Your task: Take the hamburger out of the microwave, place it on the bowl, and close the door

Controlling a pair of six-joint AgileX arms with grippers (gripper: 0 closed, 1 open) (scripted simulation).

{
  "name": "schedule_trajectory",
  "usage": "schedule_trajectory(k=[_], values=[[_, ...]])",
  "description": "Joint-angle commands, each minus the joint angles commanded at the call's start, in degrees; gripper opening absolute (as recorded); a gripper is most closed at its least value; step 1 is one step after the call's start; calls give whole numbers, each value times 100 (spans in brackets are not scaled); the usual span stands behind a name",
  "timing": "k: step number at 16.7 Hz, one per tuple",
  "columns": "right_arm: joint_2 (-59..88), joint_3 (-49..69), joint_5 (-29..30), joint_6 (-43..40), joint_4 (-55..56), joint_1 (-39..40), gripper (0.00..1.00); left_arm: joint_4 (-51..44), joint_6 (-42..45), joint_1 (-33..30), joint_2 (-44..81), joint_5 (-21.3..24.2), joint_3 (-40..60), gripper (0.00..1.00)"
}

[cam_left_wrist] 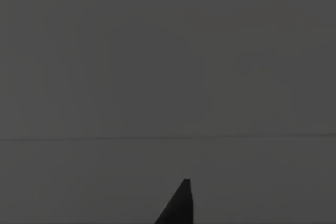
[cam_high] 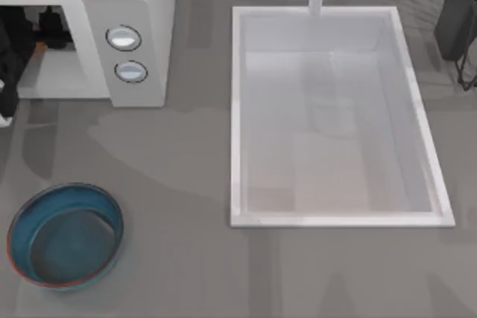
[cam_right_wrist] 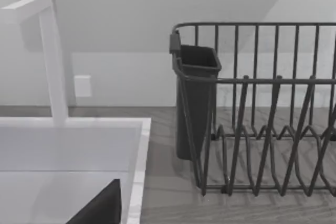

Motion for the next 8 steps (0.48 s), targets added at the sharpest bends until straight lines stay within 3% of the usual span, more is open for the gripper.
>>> schedule_trajectory(k=[8], values=[[0,0,0,0,0,0,100,2014,44,245,-1296,225,-3519,0]])
